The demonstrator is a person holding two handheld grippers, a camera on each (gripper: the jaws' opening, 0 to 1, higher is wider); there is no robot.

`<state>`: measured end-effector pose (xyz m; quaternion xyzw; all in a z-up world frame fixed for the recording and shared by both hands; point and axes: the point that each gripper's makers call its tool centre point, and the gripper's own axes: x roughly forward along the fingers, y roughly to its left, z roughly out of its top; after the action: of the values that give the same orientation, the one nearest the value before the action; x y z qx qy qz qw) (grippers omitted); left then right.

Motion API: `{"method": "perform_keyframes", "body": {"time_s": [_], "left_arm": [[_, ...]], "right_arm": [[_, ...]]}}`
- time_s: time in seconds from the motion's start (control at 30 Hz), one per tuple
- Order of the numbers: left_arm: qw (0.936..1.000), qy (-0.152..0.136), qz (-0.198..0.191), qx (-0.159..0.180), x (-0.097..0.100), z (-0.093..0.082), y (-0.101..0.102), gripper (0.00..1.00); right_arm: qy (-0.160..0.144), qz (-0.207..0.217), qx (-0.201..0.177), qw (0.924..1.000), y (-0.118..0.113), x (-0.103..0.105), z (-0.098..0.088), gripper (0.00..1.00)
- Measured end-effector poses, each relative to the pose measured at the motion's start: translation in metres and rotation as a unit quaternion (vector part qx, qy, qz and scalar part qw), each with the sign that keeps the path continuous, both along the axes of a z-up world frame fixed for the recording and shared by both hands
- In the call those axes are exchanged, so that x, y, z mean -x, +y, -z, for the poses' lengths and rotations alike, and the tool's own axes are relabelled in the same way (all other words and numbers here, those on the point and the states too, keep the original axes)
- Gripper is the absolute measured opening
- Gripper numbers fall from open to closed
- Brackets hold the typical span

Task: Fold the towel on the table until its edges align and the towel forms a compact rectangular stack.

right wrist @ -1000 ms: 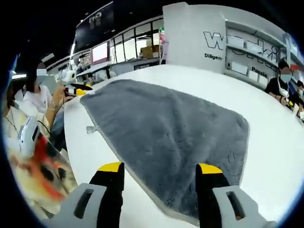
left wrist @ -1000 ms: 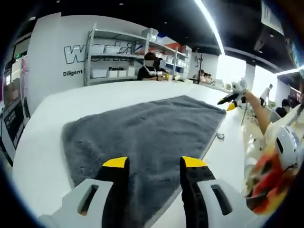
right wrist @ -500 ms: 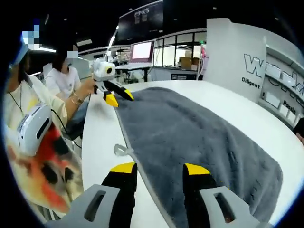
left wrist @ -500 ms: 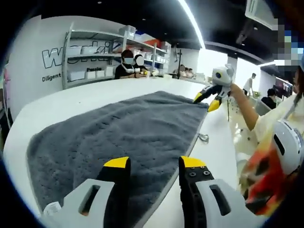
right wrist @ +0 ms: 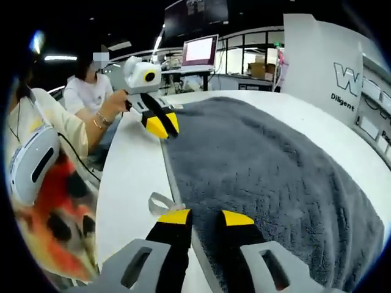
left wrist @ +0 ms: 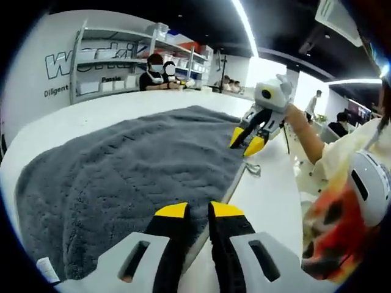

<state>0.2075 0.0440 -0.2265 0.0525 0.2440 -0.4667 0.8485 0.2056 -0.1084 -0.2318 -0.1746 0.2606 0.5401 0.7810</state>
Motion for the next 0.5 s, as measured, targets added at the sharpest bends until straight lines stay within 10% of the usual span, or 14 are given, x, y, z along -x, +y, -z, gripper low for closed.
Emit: {"method": "perform_keyframes", "body": {"time_s": [0.5], "left_arm": [[0.9988,0.043,0.022,0.006,0.0137,0.0118,-0.0096,0.01]], "right_arm": [[0.058,0.006,-0.001,0.9983,-0.0061,0.0118,0.008,0.01]]}}
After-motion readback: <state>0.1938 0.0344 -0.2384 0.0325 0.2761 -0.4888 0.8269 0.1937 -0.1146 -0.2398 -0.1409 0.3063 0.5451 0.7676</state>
